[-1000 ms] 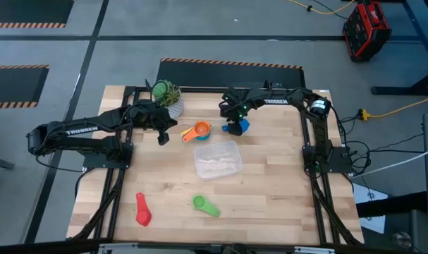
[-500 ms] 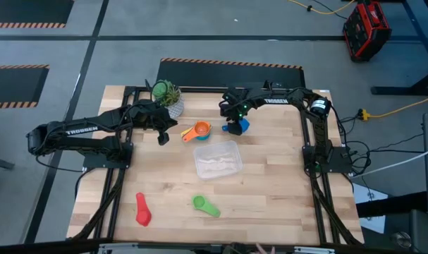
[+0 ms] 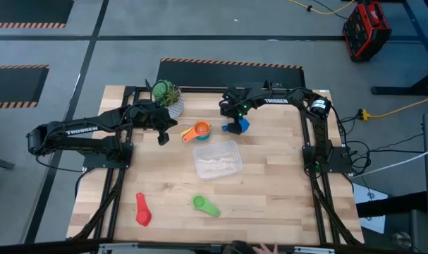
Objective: Nest measuring cups in basket
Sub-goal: Stack the blue measuring cup on top of the orange measuring cup
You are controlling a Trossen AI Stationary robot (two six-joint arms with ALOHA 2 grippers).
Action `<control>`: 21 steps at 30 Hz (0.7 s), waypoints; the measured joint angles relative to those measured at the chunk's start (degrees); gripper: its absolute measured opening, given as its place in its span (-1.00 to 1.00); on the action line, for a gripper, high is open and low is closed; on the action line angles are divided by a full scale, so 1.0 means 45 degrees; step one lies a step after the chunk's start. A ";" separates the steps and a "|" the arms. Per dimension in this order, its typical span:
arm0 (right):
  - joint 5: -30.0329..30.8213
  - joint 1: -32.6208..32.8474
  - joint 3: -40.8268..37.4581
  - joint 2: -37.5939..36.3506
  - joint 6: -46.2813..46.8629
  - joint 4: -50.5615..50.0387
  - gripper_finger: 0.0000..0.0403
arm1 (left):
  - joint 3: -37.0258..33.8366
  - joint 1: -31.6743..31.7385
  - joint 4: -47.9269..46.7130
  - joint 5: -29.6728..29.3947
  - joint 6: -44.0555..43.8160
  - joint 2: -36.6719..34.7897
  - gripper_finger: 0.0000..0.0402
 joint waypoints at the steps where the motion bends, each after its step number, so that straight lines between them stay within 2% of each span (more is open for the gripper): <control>1: 0.0247 -0.0005 0.0000 0.0000 0.0105 -0.0102 0.93 | 0.0000 -0.0001 0.0000 0.0001 0.0000 0.0000 -0.86; 9: 0.0356 0.0020 0.0017 0.0000 0.0899 -0.1306 0.77 | 0.0000 0.0002 0.0000 0.0002 0.0000 0.0000 -0.86; 15: 0.1585 0.0228 0.0534 0.0000 0.1355 -0.2824 0.74 | 0.0000 0.0002 -0.0002 0.0002 0.0000 0.0000 -0.86; 21: 0.2386 0.0355 0.0782 0.0000 0.1349 -0.3239 0.74 | 0.0000 0.0000 0.0000 0.0000 0.0000 0.0000 -0.86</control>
